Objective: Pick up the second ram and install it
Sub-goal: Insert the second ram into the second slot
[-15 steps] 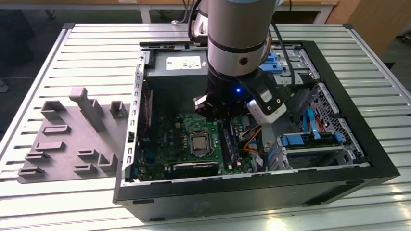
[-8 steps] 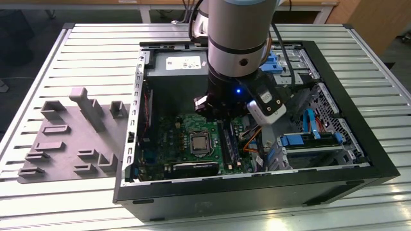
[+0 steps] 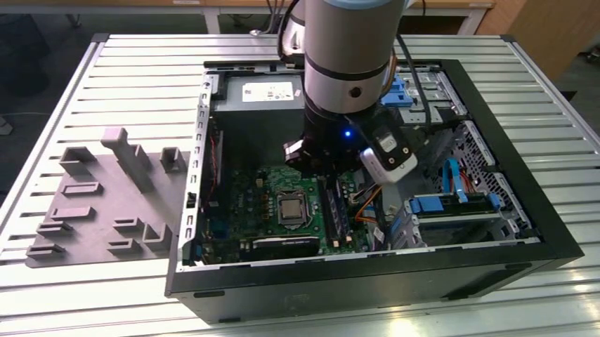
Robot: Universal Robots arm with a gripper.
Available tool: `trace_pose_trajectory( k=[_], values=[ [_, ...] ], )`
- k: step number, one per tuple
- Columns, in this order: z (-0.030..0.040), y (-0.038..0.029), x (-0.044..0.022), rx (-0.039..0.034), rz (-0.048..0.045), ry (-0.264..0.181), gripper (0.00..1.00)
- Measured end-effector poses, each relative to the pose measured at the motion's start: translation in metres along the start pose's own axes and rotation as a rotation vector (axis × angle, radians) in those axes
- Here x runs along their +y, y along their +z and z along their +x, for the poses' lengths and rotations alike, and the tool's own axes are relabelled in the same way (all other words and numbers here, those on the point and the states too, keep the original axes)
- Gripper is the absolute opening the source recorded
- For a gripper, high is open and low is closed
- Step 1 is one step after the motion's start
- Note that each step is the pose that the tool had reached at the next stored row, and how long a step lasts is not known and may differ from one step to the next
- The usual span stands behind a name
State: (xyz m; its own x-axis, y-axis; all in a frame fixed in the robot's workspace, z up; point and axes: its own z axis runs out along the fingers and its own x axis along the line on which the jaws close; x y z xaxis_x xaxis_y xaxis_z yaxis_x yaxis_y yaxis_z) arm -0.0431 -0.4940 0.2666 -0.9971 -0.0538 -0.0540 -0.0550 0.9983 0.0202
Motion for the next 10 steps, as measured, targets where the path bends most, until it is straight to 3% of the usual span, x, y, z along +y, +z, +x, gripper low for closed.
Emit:
trace_pose_trajectory(
  k=[10],
  values=[
    [-0.0017,0.0025,-0.0002,0.0000,0.0003,0.003,0.11]
  ],
)
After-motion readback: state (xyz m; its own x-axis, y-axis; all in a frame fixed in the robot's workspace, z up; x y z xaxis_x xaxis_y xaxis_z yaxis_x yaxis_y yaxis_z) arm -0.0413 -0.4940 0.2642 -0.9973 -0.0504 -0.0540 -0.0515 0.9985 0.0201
